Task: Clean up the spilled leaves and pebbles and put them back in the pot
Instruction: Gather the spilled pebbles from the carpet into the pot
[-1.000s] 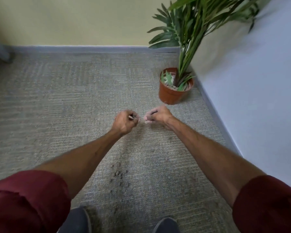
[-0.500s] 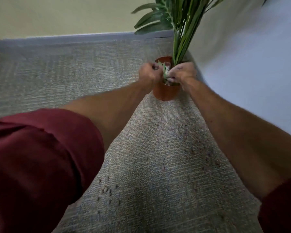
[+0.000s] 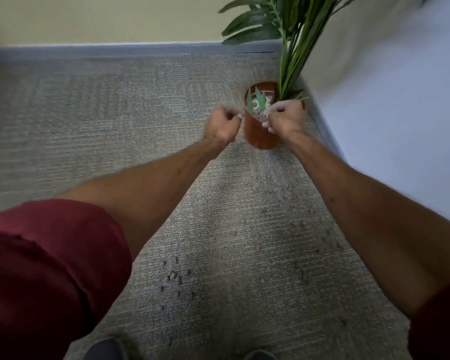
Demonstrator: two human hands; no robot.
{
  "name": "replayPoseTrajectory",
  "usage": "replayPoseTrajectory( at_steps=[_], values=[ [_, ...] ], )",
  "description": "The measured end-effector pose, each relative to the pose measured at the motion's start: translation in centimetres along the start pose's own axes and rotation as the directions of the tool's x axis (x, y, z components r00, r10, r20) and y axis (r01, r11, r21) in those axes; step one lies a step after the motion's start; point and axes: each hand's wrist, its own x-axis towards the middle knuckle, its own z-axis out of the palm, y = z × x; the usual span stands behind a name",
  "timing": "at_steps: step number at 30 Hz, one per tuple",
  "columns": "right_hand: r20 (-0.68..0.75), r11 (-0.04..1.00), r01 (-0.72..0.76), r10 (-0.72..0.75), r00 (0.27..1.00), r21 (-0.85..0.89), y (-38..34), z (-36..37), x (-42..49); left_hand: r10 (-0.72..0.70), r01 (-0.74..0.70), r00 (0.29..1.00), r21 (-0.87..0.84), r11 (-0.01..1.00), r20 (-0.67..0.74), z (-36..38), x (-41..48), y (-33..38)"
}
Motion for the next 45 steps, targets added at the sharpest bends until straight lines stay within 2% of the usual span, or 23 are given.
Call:
replayPoseTrajectory(
  at_steps=[3, 6, 9, 13, 15, 18, 20, 23, 28, 30, 32, 35, 40, 42, 45],
  values=[
    [0.076, 0.997, 0.043, -0.038, 0.996, -0.067, 0.0, 1.4, -4.3, -0.021, 0.017, 0.999, 0.066, 0.998, 0.048, -2.4, -3.7, -2.8],
    [0.255, 0.982, 0.076, -0.031, 0.967, -0.171, 0.2, 3.7, -9.3, -0.070, 0.062, 0.994, 0.099, 0.993, 0.085, -4.6, -7.9, -6.6],
    [0.486, 0.961, 0.135, 0.000, 0.874, -0.243, 0.7, 6.6, -14.5, -0.075, 0.049, 0.992, 0.239, 0.970, 0.101, -6.8, -12.6, -11.2],
    [0.659, 0.929, 0.200, 0.060, 0.750, -0.313, 2.5, 9.9, -21.5, -0.069, -0.021, 0.985, 0.511, 0.860, 0.157, -9.9, -17.7, -16.4],
    [0.734, 0.880, 0.312, 0.058, 0.676, -0.357, 3.8, 10.6, -24.7, -0.057, -0.078, 0.978, 0.606, 0.791, 0.199, -11.2, -19.7, -17.8],
    [0.807, 0.713, 0.606, -0.097, 0.583, -0.352, 5.9, 10.7, -28.3, 0.023, -0.276, 0.940, 0.718, 0.639, 0.340, -12.9, -22.6, -19.7],
    [0.857, 0.621, 0.744, -0.221, 0.465, -0.244, 7.5, 10.2, -30.6, 0.041, -0.395, 0.895, 0.745, 0.538, 0.445, -14.1, -24.5, -21.0],
    [0.931, 0.500, 0.865, -0.295, 0.215, -0.041, 10.3, 9.6, -34.0, 0.025, -0.501, 0.831, 0.728, 0.468, 0.555, -15.6, -26.3, -22.6],
    [0.933, 0.224, 0.953, -0.339, -0.120, 0.204, 14.5, 10.6, -39.7, 0.028, -0.431, 0.878, 0.763, 0.481, 0.479, -16.3, -26.2, -23.8],
    [0.928, 0.165, 0.956, -0.328, -0.179, 0.242, 15.4, 10.8, -40.8, 0.043, -0.432, 0.880, 0.757, 0.491, 0.474, -16.2, -25.9, -24.0],
    [0.930, 0.214, 0.949, -0.338, -0.148, 0.229, 15.3, 10.5, -40.7, 0.052, -0.434, 0.878, 0.746, 0.506, 0.476, -16.3, -25.8, -24.2],
    [0.939, 0.312, 0.937, -0.341, -0.043, 0.156, 14.5, 9.9, -39.4, 0.058, -0.451, 0.866, 0.726, 0.519, 0.496, -16.6, -26.3, -24.5],
    [0.917, 0.403, 0.912, -0.387, 0.096, 0.075, 13.5, 9.8, -36.7, -0.017, -0.502, 0.800, 0.685, 0.528, 0.600, -17.0, -27.4, -24.4],
    [0.869, 0.452, 0.892, -0.446, 0.213, 0.014, 13.5, 9.7, -35.7, -0.011, -0.546, 0.778, 0.685, 0.484, 0.628, -16.7, -27.5, -24.1],
    [0.737, 0.566, 0.815, -0.497, 0.457, -0.123, 14.0, 9.0, -34.2, 0.010, -0.605, 0.764, 0.712, 0.357, 0.645, -16.0, -27.8, -24.1]
  ],
)
